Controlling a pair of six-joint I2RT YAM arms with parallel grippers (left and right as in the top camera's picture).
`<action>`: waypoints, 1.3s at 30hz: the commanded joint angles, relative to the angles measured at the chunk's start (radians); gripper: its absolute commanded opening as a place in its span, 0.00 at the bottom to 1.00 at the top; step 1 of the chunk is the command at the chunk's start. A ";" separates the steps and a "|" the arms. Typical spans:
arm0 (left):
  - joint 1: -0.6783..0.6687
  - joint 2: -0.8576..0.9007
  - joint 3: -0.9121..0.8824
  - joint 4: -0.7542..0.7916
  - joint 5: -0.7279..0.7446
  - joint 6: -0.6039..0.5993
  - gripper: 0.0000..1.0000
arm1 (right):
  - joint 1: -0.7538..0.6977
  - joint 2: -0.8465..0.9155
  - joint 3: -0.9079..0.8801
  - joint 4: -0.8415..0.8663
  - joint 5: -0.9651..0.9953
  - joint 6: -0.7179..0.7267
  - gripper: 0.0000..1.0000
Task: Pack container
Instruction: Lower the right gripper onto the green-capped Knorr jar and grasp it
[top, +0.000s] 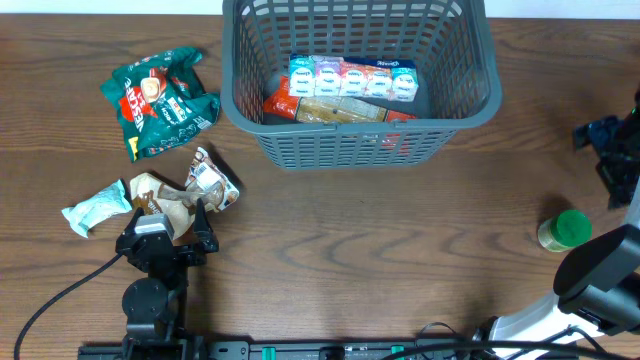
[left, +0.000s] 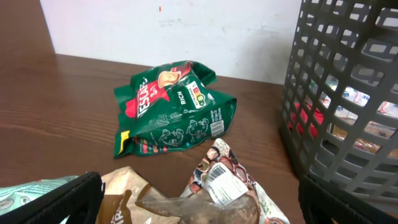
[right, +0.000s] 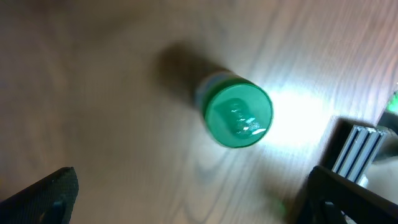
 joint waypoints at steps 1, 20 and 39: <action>0.002 -0.006 -0.030 -0.013 -0.002 0.010 0.99 | -0.040 -0.002 -0.120 0.041 0.024 0.031 0.99; 0.002 -0.006 -0.030 -0.013 -0.002 0.010 0.99 | -0.114 -0.002 -0.484 0.289 0.071 -0.007 0.99; 0.002 -0.006 -0.030 -0.013 -0.002 0.010 0.99 | -0.114 -0.002 -0.570 0.478 0.013 -0.061 0.99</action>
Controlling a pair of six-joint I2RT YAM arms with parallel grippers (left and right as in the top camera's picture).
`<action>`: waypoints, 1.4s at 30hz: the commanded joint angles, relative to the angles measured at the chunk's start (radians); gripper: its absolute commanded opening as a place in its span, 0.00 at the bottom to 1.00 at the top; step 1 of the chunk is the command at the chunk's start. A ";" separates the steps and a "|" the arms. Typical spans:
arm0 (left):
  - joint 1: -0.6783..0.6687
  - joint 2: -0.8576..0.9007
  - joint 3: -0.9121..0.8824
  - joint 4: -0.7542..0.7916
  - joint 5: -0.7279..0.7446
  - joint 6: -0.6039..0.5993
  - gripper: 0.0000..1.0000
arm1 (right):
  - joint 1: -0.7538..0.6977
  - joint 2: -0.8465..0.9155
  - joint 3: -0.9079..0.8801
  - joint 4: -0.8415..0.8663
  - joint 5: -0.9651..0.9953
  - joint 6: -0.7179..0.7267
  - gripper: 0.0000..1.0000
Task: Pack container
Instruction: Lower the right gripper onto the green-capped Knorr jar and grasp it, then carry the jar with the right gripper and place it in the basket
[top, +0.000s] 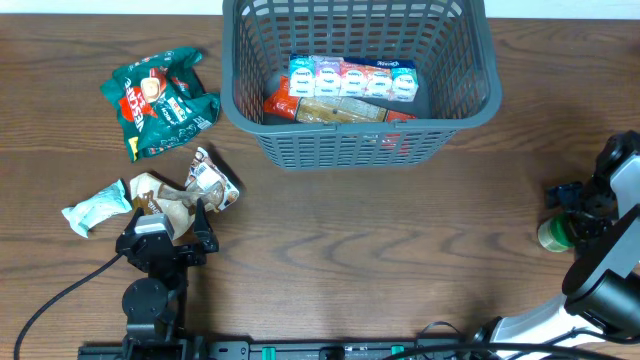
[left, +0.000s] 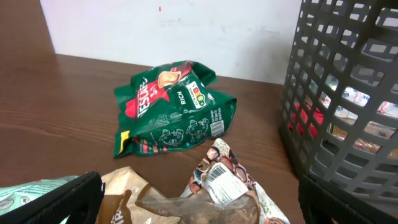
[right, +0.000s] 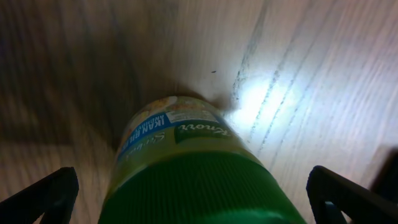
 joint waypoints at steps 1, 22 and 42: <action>0.002 -0.006 -0.030 -0.013 -0.002 0.010 0.99 | -0.009 -0.003 -0.035 0.028 -0.005 -0.012 0.99; 0.002 -0.006 -0.030 -0.013 -0.002 0.010 0.98 | -0.009 -0.003 -0.153 0.164 -0.024 -0.013 0.50; 0.002 -0.006 -0.030 -0.013 -0.002 0.010 0.99 | 0.061 -0.389 0.221 0.193 -0.249 -0.346 0.01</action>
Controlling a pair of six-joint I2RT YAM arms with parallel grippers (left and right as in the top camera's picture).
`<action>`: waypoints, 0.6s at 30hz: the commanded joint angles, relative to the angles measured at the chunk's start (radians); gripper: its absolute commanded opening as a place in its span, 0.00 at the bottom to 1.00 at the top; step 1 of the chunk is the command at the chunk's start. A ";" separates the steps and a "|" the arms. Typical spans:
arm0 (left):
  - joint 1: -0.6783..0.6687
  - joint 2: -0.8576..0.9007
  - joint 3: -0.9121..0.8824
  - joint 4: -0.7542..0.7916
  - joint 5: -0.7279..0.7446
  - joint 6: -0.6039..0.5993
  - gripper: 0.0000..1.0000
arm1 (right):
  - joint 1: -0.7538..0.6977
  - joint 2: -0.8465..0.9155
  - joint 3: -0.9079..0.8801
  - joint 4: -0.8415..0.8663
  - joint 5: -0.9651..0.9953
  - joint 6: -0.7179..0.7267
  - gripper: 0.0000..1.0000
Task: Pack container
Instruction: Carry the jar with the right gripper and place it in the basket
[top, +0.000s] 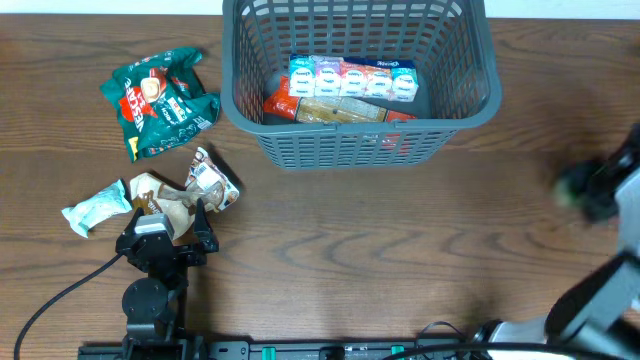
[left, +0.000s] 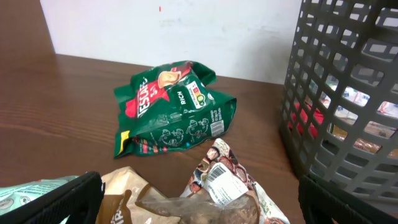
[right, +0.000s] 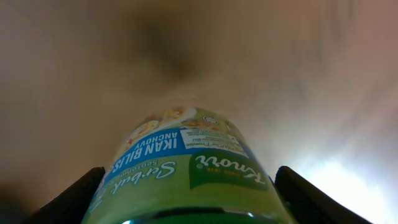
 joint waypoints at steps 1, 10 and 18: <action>0.002 -0.006 -0.030 -0.013 -0.002 0.010 0.99 | 0.050 -0.156 0.209 -0.011 -0.050 -0.117 0.01; 0.002 -0.006 -0.030 -0.013 -0.002 0.010 0.99 | 0.340 -0.232 0.628 -0.051 -0.077 -0.344 0.01; 0.002 -0.006 -0.030 -0.013 -0.002 0.010 0.99 | 0.685 -0.081 0.678 -0.058 -0.024 -0.454 0.01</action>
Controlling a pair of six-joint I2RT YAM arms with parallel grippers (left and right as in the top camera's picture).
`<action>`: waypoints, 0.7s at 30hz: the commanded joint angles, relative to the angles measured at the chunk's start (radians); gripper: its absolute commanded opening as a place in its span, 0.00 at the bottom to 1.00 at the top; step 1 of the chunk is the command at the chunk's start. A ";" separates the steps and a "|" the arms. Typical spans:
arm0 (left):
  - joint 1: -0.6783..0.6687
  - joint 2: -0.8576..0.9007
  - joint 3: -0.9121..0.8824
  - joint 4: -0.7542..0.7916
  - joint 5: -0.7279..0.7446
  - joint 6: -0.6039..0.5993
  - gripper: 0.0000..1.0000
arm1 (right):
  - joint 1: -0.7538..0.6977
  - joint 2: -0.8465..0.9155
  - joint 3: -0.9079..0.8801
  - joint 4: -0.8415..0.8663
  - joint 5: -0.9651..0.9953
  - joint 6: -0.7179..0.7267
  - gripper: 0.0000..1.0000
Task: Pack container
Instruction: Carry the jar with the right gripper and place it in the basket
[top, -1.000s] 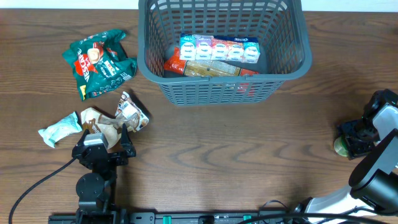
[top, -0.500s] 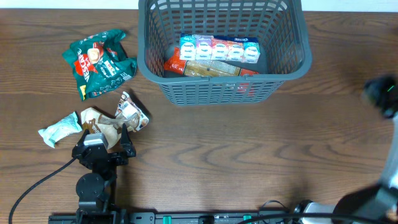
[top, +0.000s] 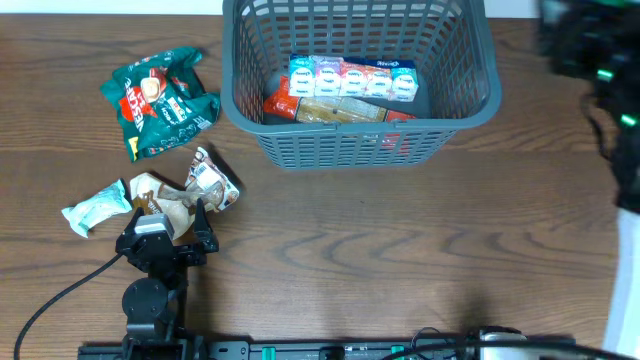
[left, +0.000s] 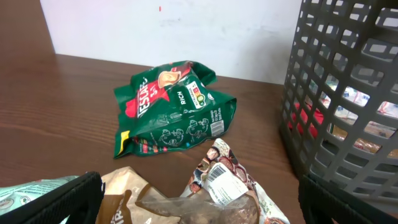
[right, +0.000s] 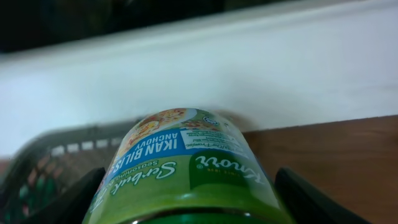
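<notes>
A grey mesh basket at the back holds a row of small cartons and a red packet. My right gripper is a blur high at the back right, beside the basket's right corner. In its wrist view the right gripper is shut on a green Knorr seasoning bottle, with the basket at lower left. My left gripper rests open near the front left, its fingers on either side of a crumpled brown packet.
A green Nescafe pouch lies at the back left, shown closer as the pouch. A mint-coloured packet lies left of the brown one. The basket wall stands close on the left gripper's right. A white wall runs behind the table.
My right gripper, with the bottle in it, has moved from the table's right edge at mid depth to the back right, beside the basket. The left arm has not moved.
The bottle stood on the table at the right, with my right gripper open above it. Then the gripper was down around the bottle. Then it was shut on it, off the table, and now holds it beside the basket's right corner. The left arm stayed still.
</notes>
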 joint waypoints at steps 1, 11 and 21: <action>0.002 -0.006 -0.030 -0.013 -0.002 0.010 0.99 | 0.134 0.122 0.006 -0.007 0.076 -0.123 0.01; 0.002 -0.006 -0.030 -0.013 -0.002 0.010 0.99 | 0.273 0.396 0.006 -0.041 0.157 -0.227 0.01; 0.002 -0.006 -0.030 -0.013 -0.002 0.010 0.98 | 0.272 0.611 0.005 -0.088 0.142 -0.216 0.01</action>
